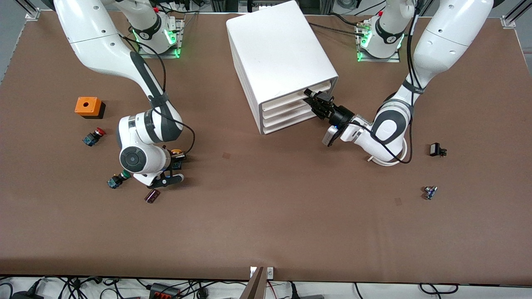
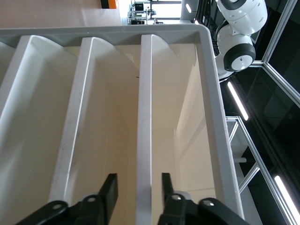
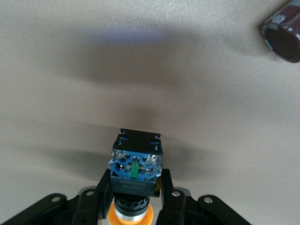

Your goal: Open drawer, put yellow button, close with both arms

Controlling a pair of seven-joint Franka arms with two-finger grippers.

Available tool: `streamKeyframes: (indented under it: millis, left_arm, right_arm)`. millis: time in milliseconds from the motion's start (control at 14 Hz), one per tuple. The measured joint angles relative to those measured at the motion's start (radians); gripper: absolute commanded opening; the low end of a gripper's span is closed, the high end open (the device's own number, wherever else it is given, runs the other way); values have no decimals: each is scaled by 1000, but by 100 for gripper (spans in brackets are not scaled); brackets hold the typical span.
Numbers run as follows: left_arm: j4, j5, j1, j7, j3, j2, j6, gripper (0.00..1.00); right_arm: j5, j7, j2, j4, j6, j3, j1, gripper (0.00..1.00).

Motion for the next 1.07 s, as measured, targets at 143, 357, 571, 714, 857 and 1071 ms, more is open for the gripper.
streamKeyframes:
  millis: [143,357,571,714,857,1071]
  left_arm:
    - [-3,-13,2,9,-4,5,-10,8]
    - [-3,-16,5,9,-6,5,-13,3]
    - [-2,-16,10,7,-6,5,-12,3]
    - [14,-16,23,-20,-3,5,-6,3]
    - [49,-15,35,-79,3,6,2,3]
    - [110,-14,35,-124,32,22,12,3]
  right_arm:
    - [0,0,-1,19,0,0,0,6]
    - [0,-1,-12,66,-10,0,1,6]
    - [0,-1,-35,174,-103,1,13,6]
    - [0,-1,-49,282,-192,1,37,6]
    - [0,-1,-61,387,-245,2,65,6]
    - [0,-1,-68,495,-292,4,106,5]
